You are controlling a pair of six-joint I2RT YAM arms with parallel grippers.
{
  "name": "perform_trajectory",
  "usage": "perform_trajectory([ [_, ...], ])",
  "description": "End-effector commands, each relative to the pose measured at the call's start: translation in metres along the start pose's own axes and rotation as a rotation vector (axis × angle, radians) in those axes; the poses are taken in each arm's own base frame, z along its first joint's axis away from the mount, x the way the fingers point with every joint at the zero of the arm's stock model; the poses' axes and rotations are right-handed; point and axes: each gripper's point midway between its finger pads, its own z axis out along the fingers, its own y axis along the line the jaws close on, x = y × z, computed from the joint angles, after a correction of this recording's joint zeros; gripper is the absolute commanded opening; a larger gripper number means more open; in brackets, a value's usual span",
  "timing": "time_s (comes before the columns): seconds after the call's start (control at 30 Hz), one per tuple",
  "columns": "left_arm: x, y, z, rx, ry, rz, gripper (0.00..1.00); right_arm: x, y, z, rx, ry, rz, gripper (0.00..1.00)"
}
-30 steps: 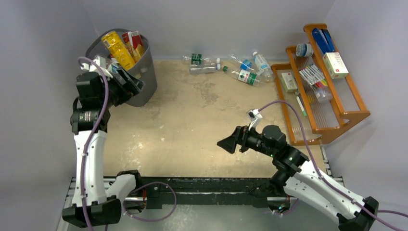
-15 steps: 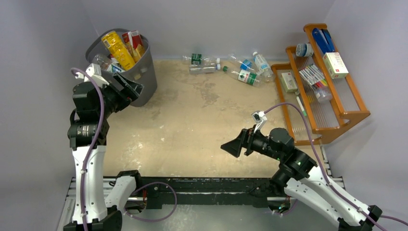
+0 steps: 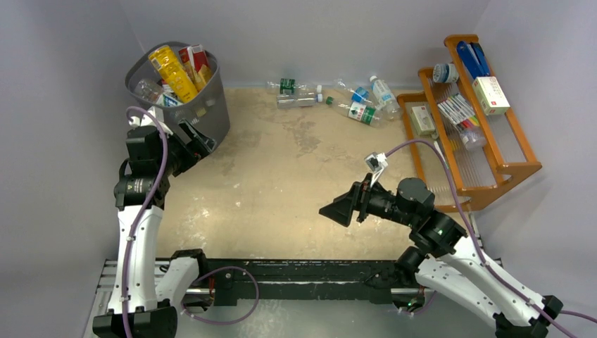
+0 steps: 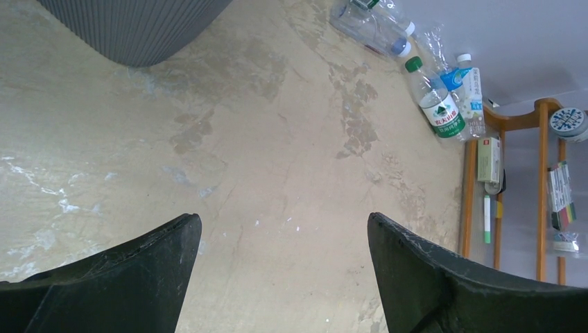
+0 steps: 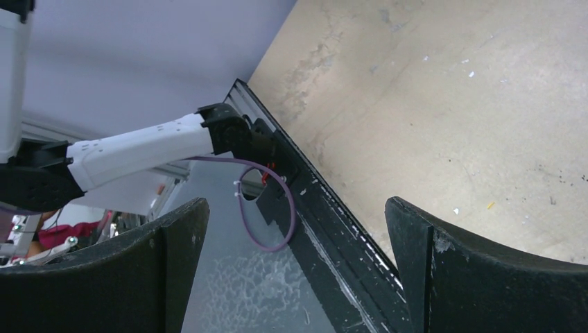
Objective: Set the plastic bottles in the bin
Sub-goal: Adjust the plastic bottle at the center of the board.
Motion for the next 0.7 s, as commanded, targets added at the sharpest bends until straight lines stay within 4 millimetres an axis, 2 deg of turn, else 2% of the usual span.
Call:
perform_trajectory([
  [0.0, -0.007, -0.016, 0.01, 0.09, -0.051, -0.019, 0.89, -0.024, 0.031, -0.003, -0.095, -0.048, -0.055, 1.0],
  [0.43, -0.01, -0.042, 0.019, 0.197, 0.0, 0.023, 0.9, -0.067, 0.04, 0.009, -0.066, -0.17, -0.102, 1.0],
  [0.53, -0.008, -0.047, 0.026, 0.221, 0.011, 0.02, 0.9, -0.077, 0.033, 0.01, -0.004, -0.202, -0.101, 1.0],
  [0.67, 0.004, -0.058, 0.043, 0.258, 0.04, 0.033, 0.9, -0.095, 0.0, 0.023, 0.184, -0.224, -0.166, 1.0],
])
